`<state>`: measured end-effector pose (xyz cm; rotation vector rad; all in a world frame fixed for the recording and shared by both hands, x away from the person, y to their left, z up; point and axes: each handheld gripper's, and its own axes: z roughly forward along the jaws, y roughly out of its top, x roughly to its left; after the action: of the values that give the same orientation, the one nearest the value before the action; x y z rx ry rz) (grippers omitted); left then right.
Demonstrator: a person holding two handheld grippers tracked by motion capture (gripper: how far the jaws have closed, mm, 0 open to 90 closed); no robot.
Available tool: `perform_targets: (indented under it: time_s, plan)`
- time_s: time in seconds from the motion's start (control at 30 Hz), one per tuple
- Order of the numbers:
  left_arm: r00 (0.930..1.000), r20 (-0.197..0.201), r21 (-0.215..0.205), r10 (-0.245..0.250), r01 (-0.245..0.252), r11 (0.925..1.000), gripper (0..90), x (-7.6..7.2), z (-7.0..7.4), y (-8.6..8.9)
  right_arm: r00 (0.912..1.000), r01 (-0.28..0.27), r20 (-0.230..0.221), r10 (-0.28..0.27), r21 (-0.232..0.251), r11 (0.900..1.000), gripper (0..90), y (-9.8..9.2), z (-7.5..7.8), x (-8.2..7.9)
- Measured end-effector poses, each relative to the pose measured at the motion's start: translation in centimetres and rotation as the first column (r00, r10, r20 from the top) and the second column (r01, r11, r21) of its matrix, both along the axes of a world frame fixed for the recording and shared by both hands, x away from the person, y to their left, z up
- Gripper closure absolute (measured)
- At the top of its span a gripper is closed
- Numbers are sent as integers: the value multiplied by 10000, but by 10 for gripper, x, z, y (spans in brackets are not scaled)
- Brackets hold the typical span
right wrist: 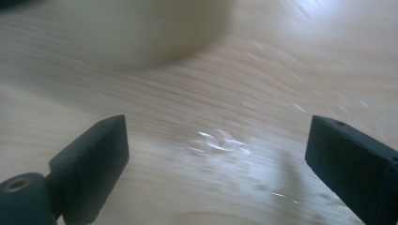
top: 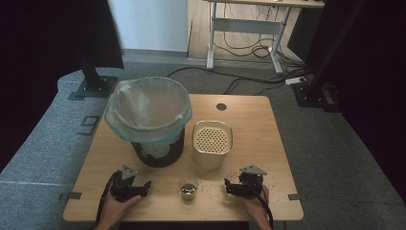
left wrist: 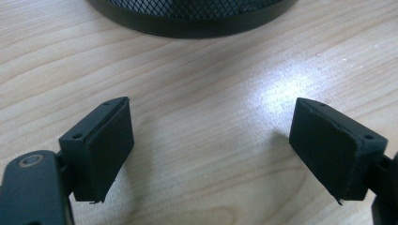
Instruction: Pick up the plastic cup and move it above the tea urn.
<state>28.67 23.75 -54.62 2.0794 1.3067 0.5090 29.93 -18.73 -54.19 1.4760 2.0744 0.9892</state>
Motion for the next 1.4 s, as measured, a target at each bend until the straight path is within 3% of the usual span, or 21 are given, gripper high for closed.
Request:
perform_targets:
  time_s: [0.13, 0.27, 0.43, 0.63, 0.9, 1.03, 1.1, 1.17, 1.27, 1.4]
  plan:
    - [10000, 34, -13, -51, 51, 10000, 135, -1, 0, 0, 9920, -1002, 771, 997, 27, 9950, 83, 18, 10, -16]
    - [10000, 27, -16, -95, 95, 10000, 135, -1, 0, 0, 9737, -2010, 1140, 1971, 240, 9793, 108, 36, 13, -26]
    - [9999, 24, -14, -169, 169, 9999, 135, 0, 0, 0, 9393, -3265, 1280, 3182, 496, 9439, 124, 54, 14, -37]
    - [9998, 22, -2, -184, 184, 9998, 136, 0, 0, 0, 8988, -4275, 1474, 4128, 869, 8998, 128, 80, 15, -47]
    - [9997, 17, -20, -238, 238, 9997, 136, 1, 0, -1, 8718, -4708, 1915, 4508, 741, 8791, 166, 117, 13, -39]
    - [9997, 16, -21, -243, 243, 9997, 136, 1, 0, -1, 8588, -4876, 2231, 4612, 795, 8694, 302, 125, 11, -37]
    - [9997, 17, -17, -242, 242, 9997, 136, 1, 0, -1, 8510, -4946, 2339, 4702, 562, 8673, 315, 126, 12, -39]
    - [9997, 14, -20, -244, 244, 9997, 136, 1, 0, -1, 8490, -4934, 2433, 4690, 478, 8685, 336, 124, 14, -40]
    - [9997, 16, -22, -241, 242, 9997, 136, 1, 0, -1, 8480, -4920, 2687, 4567, 788, 8670, 347, 117, 25, -41]
    - [9997, 19, -25, -239, 239, 9997, 136, 1, 0, -1, 8452, -4847, 3107, 4348, 1028, 8686, 354, 106, 48, -44]
